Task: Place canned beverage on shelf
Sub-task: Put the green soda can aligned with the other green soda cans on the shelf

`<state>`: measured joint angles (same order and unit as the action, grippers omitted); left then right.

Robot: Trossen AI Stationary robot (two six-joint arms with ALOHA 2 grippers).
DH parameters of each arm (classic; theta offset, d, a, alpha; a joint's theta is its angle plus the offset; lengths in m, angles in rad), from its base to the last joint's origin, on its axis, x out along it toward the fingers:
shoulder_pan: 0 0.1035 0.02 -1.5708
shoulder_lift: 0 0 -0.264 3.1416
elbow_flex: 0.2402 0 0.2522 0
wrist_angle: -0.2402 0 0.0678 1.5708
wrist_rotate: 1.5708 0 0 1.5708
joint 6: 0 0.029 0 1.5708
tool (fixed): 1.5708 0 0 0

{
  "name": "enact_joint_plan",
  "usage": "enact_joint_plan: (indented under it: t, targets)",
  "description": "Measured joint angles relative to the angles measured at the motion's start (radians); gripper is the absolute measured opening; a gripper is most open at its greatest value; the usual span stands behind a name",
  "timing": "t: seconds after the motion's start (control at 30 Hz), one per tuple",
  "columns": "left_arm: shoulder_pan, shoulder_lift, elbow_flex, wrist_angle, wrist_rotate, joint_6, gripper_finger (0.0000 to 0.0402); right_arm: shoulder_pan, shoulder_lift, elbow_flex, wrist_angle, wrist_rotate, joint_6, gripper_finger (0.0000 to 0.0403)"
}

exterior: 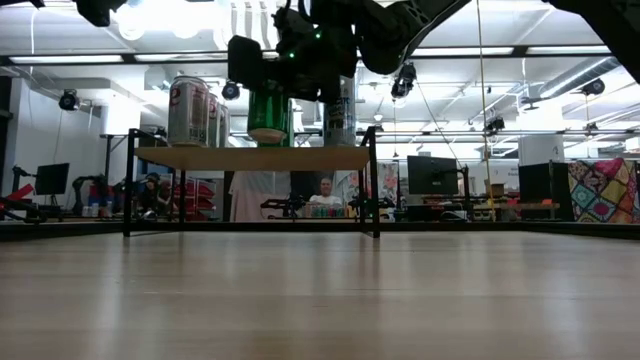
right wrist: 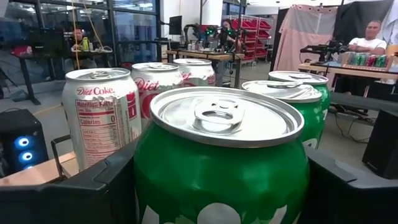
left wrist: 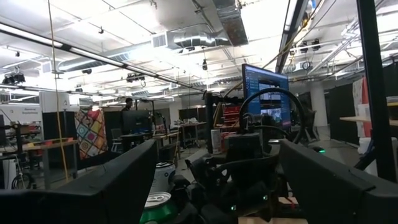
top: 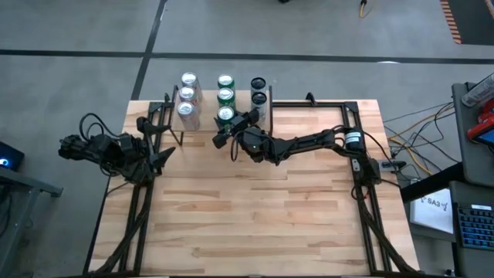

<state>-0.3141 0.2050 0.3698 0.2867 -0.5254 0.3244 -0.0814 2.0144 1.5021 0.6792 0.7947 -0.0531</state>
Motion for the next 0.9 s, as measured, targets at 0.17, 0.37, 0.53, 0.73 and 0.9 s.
enact_joint_plan:
  t: [0.17, 0.37, 0.53, 0.73, 0.9]
  targets:
    - [0.0, 0.0, 0.0, -0.002, -0.009, 0.003, 0.0322, -0.008, 0.0, 0.0, -0.026, -0.001, 0.019, 0.0289]
    - [0.0, 0.0, 0.0, -0.005, -0.012, 0.006, 0.0322, -0.011, 0.0, 0.0, -0.037, -0.001, 0.027, 0.0291]
    - [0.0, 0.0, 0.0, -0.006, -0.013, 0.007, 0.0322, -0.013, 0.0, 0.0, -0.039, -0.005, 0.028, 0.0291]
    - [0.0, 0.0, 0.0, -0.006, -0.015, 0.007, 0.0322, -0.016, 0.0, 0.0, -0.039, -0.012, 0.029, 0.0292]
    - [0.0, 0.0, 0.0, -0.005, -0.015, 0.007, 0.0322, -0.018, 0.0, 0.0, -0.04, -0.012, 0.034, 0.0295]
